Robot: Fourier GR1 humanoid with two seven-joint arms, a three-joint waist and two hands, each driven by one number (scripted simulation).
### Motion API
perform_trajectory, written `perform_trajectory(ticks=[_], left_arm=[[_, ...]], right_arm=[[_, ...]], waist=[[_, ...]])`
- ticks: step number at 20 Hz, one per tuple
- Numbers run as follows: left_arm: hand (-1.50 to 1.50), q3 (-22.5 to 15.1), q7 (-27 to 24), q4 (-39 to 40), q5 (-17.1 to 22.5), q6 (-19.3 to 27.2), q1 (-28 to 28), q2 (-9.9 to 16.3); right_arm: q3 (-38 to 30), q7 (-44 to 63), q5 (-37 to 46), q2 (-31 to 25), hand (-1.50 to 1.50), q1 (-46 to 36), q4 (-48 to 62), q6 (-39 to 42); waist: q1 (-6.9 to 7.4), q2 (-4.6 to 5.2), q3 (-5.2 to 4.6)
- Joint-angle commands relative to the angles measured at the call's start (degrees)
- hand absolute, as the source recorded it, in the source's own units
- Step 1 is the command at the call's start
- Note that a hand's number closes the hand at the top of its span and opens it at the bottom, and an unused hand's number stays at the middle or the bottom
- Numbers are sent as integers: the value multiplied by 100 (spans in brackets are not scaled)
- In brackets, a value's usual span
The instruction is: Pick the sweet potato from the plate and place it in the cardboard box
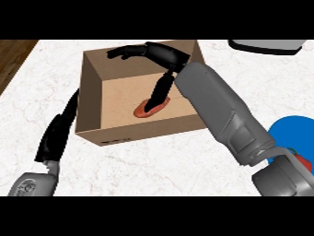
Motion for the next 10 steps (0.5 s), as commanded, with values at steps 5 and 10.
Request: perform_trajectory(ticks=[5, 10], left_arm=[[0, 41, 7, -182, -37, 54, 98, 29], [0, 213, 127, -238, 87, -101, -37, 216]], right_arm=[[-1242, 624, -1356, 0, -150, -583, 620, 538], [-1626, 936, -1598, -641, -150, -763, 923, 371]], waist=[[-129, 29, 5], [-97, 113, 6]])
